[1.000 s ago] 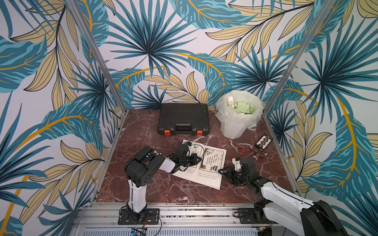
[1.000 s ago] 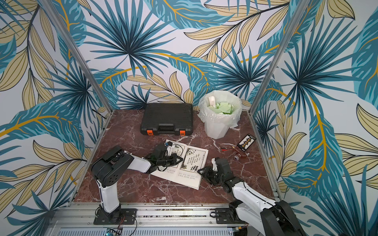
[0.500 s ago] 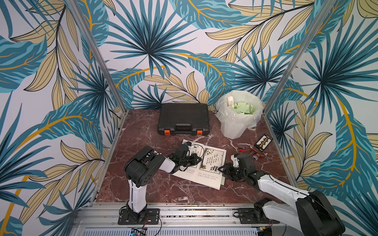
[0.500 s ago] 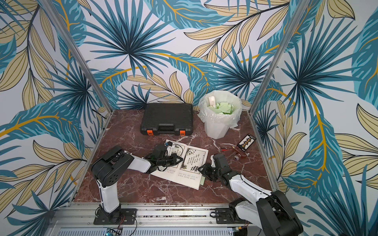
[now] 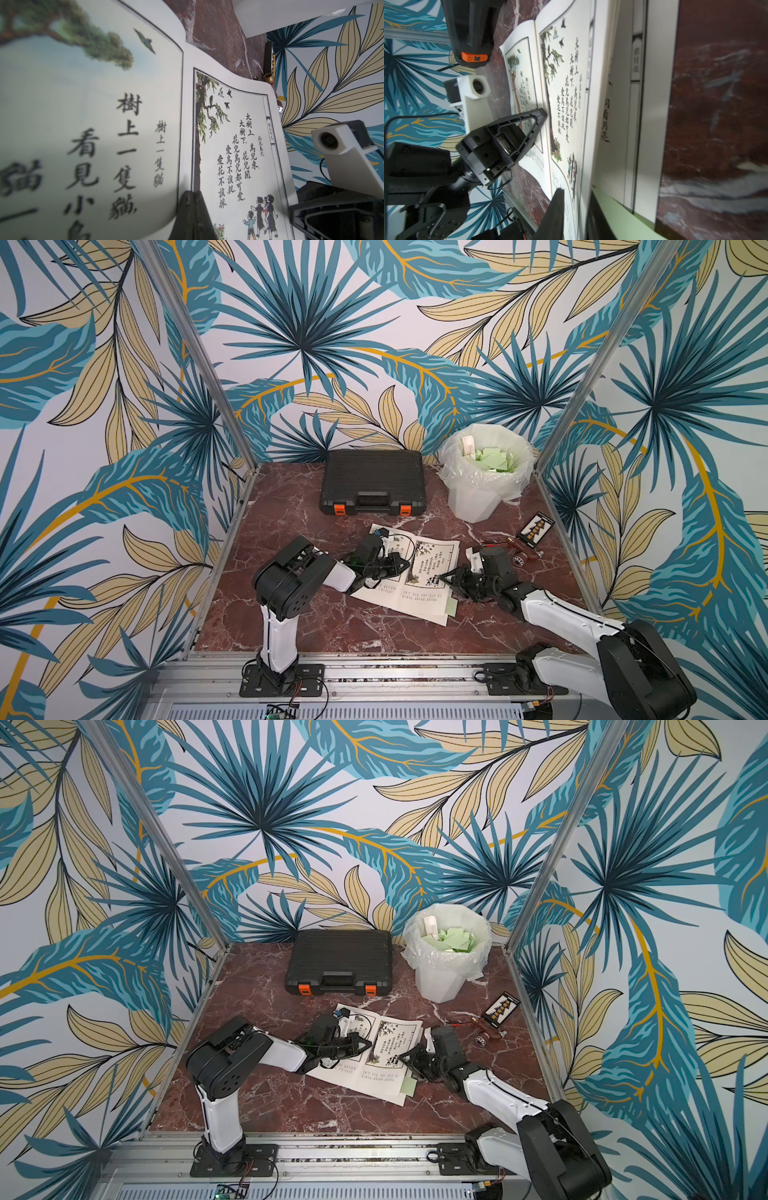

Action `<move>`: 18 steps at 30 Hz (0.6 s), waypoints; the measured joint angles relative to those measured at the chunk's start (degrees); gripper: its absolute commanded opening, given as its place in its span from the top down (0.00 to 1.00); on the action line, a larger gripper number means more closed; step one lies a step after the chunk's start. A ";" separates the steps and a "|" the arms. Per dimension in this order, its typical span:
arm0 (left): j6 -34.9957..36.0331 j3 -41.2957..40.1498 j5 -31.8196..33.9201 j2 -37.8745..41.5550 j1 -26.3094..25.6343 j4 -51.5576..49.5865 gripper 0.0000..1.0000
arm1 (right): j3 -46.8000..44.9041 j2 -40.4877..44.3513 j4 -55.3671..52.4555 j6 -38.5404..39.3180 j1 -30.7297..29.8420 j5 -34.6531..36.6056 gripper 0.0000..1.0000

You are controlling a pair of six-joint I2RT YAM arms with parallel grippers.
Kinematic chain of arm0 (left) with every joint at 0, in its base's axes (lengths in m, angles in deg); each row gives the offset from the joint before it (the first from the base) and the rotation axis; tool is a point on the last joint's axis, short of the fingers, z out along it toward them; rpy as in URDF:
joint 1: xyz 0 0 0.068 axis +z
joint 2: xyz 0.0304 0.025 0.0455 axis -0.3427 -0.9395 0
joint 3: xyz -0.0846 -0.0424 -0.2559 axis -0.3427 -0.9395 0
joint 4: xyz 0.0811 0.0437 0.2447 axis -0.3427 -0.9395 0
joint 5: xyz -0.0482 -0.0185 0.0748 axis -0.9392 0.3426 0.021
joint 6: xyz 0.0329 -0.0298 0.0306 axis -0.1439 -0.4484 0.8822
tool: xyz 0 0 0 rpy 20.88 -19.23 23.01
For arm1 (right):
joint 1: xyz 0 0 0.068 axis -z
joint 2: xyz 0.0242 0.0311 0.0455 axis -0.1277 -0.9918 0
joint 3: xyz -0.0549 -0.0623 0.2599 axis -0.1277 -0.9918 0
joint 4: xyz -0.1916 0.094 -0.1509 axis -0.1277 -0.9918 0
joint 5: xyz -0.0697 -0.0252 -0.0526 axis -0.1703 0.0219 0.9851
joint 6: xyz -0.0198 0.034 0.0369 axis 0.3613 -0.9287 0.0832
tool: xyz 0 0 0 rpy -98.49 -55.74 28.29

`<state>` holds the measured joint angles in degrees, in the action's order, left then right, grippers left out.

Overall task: Peel off the used sticky note
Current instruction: Turn the page of the book at the center of the board.

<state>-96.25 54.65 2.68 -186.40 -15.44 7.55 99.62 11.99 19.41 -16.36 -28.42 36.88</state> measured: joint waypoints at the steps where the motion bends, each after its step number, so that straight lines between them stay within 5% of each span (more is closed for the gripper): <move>1: -0.02 -0.13 -0.09 -0.04 0.04 0.28 0.90 | 0.39 0.00 0.17 -0.28 -0.09 -0.20 0.89; 11: -0.02 -4.57 -3.08 2.82 1.09 5.40 0.63 | 3.89 -0.02 0.46 -1.66 -1.68 -1.20 1.00; 18: 4.20 -7.74 -2.51 16.22 1.18 -8.15 0.34 | 7.41 -0.02 -2.34 -1.68 -3.02 -0.31 1.00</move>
<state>-92.05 46.92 0.17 -170.18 -14.26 -0.60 107.03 11.97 17.07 -18.04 -31.44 36.57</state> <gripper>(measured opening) 0.606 0.063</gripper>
